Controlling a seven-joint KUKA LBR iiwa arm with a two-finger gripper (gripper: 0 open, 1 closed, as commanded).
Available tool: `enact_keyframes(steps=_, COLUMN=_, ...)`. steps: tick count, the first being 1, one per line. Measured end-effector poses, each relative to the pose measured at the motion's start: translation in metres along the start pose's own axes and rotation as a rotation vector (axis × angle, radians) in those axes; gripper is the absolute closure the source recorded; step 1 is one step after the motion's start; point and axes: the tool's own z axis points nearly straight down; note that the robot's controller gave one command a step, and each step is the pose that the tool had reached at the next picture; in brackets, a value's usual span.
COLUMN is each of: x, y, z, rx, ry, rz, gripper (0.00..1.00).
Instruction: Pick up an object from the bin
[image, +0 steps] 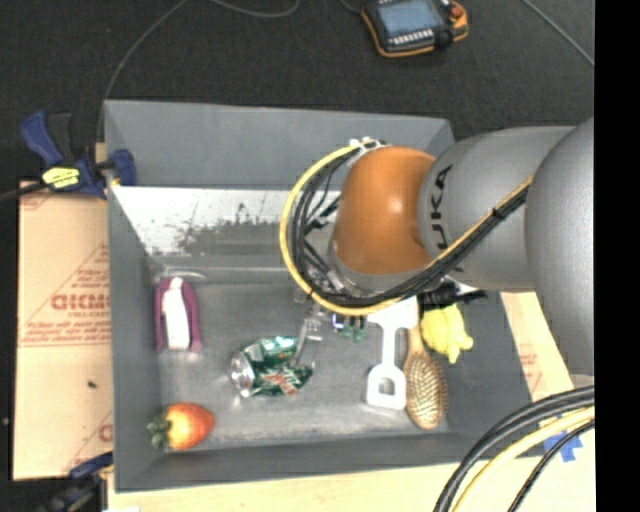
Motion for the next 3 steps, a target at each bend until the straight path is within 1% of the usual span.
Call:
enact_keyframes(steps=1, x=-0.002, y=0.007, z=0.017, rx=-0.007, ry=-0.018, rz=0.047, gripper=0.00)
enact_keyframes(steps=2, x=0.000, y=-0.001, z=0.048, rx=-0.005, ry=0.000, rz=0.082, gripper=0.00)
enact_keyframes(steps=3, x=-0.004, y=0.037, z=0.006, rx=-0.007, ry=-0.007, rz=-0.071, gripper=0.00)
